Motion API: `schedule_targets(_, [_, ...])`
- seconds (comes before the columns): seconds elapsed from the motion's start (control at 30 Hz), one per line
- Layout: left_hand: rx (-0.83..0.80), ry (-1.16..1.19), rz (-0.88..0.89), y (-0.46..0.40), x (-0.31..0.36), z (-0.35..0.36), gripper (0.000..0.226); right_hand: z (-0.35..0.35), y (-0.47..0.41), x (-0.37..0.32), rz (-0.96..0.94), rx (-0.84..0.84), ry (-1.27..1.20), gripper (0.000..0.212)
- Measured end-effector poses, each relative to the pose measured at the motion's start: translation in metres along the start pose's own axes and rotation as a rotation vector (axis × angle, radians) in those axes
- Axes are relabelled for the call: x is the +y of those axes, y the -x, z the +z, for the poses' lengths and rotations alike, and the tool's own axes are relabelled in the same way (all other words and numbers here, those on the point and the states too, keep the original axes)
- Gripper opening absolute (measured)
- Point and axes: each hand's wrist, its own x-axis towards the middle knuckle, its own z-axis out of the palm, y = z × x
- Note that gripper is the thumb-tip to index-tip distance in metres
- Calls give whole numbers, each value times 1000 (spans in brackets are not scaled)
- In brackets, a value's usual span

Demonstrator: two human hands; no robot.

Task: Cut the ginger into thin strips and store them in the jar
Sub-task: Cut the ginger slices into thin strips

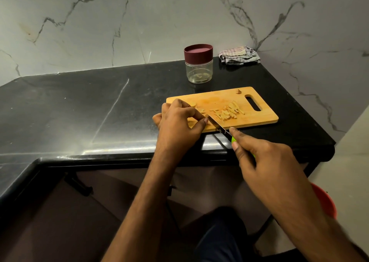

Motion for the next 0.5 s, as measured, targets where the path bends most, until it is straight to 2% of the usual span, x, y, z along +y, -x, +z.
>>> schedule_targets(0.5, [-41,-11,20,-3,0,-1,11,19,-6,-9,-1,-37,36,41])
